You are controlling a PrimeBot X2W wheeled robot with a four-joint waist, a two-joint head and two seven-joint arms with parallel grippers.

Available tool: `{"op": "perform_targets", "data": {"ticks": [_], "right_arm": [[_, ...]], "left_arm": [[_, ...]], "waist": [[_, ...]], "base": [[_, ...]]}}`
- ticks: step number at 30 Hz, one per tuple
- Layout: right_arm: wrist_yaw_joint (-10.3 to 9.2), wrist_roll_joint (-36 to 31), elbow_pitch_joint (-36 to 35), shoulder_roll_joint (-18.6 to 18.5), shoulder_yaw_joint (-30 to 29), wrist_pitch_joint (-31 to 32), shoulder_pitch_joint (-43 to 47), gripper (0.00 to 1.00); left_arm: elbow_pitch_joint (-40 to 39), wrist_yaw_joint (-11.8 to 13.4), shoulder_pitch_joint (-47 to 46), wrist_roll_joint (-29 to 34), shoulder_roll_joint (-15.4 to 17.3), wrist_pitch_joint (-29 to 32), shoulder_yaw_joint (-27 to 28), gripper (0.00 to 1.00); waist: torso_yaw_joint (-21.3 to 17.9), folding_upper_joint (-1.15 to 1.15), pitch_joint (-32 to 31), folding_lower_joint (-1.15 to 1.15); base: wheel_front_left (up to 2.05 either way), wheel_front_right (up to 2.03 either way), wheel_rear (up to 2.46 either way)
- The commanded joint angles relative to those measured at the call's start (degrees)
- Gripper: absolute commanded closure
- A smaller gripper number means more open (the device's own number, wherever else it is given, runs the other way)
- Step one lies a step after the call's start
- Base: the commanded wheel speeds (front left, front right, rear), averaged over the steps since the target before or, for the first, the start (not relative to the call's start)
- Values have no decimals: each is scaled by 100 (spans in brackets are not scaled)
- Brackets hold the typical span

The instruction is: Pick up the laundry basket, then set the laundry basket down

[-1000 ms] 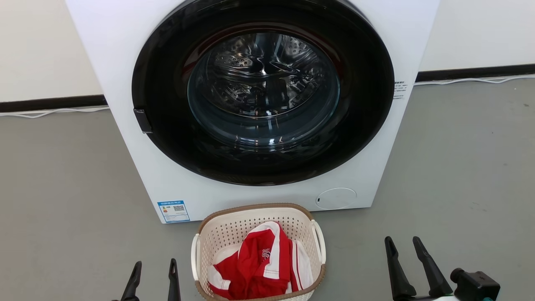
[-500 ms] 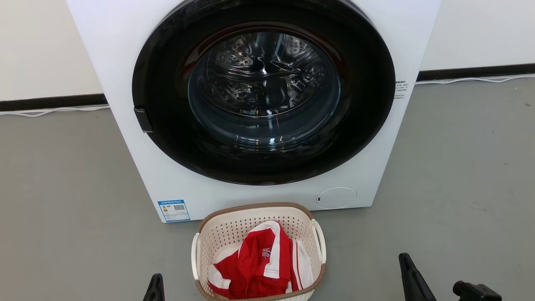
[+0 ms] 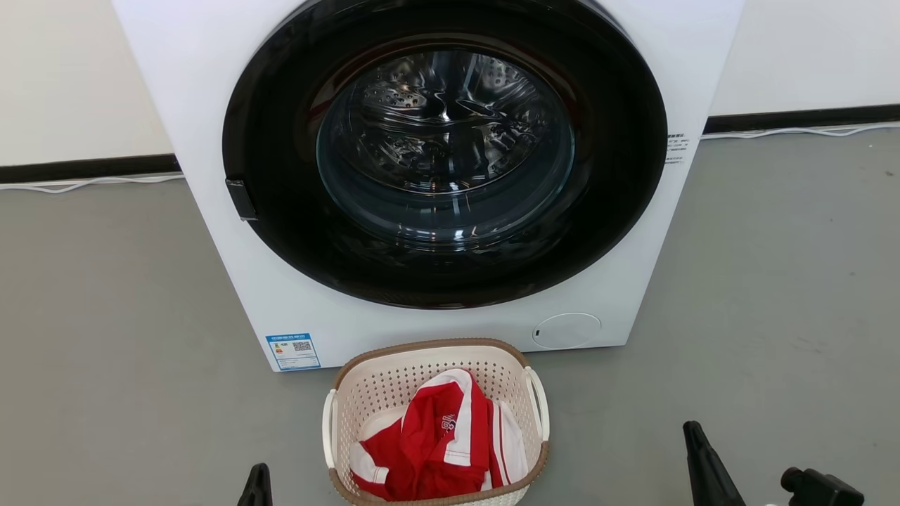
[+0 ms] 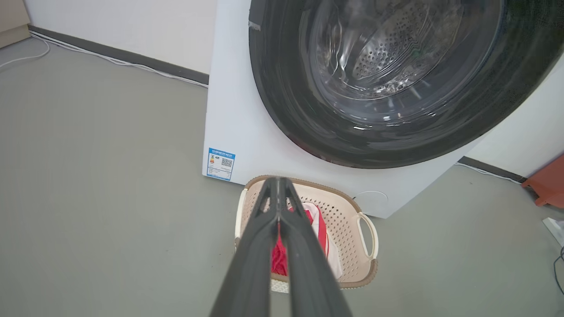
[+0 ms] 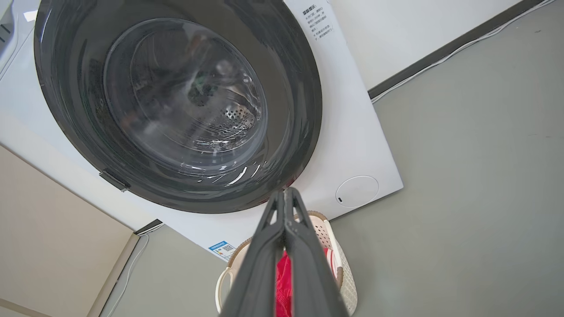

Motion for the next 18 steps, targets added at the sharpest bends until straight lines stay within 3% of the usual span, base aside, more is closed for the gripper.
{"op": "perform_targets", "data": {"ticks": [1,18], "right_arm": [[11,174,-145,-53,-4,43,-265,100],[13,1199,-163,-81,-108,298,-419,100]], "left_arm": [[-110,-55,-317,-180,38,19,79,100],[-4,-254,-570,-1362,61,275,203,100]], "waist": [[1,-1,2,-1],[16,-1,33,-1]], "base": [[0,0,0],[0,0,0]]}}
